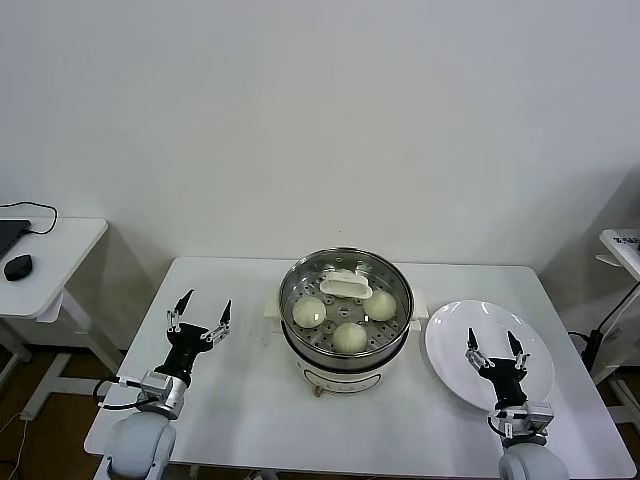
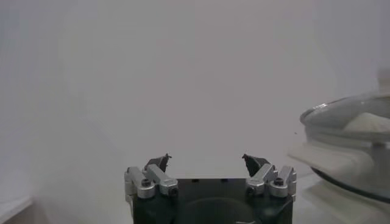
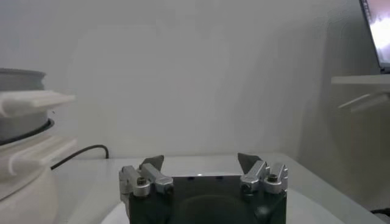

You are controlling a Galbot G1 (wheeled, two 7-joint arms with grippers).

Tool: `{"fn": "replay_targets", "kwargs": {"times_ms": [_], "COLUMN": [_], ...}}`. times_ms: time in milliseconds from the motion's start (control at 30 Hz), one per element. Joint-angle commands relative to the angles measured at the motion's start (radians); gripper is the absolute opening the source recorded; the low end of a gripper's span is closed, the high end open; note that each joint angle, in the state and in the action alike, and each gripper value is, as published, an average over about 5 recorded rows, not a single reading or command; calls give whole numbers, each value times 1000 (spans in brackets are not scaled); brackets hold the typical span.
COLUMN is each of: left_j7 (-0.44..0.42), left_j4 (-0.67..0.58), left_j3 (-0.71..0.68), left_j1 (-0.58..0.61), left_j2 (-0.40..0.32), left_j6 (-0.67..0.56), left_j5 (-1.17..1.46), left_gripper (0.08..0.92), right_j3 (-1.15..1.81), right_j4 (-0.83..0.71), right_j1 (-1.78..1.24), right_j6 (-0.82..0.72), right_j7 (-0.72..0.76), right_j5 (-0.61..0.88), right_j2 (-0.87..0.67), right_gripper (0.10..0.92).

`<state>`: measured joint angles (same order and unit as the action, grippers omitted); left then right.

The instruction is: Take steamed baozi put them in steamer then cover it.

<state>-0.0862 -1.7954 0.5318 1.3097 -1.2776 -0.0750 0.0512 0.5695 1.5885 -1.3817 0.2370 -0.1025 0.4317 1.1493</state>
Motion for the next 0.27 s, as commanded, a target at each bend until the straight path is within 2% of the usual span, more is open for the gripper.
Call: {"fn": "replay_targets", "kwargs": {"times_ms": [33,267], "left_j7": [-8,-7], "left_j4": [3,4], "left_j3": [6,4], "left_j1": [26,25], "left_j2": [0,0], "left_j6": [-25,-25], "left_j5": [15,15], "left_gripper": [823,823], "right_j3": [4,4], "right_j4": [5,-1], "right_j1": [-10,-7], "right_j6": [-4,-2], "right_j7": [5,5], "right_j5": [-1,-2], "right_j2": [2,1], "right_gripper": [823,823]}}
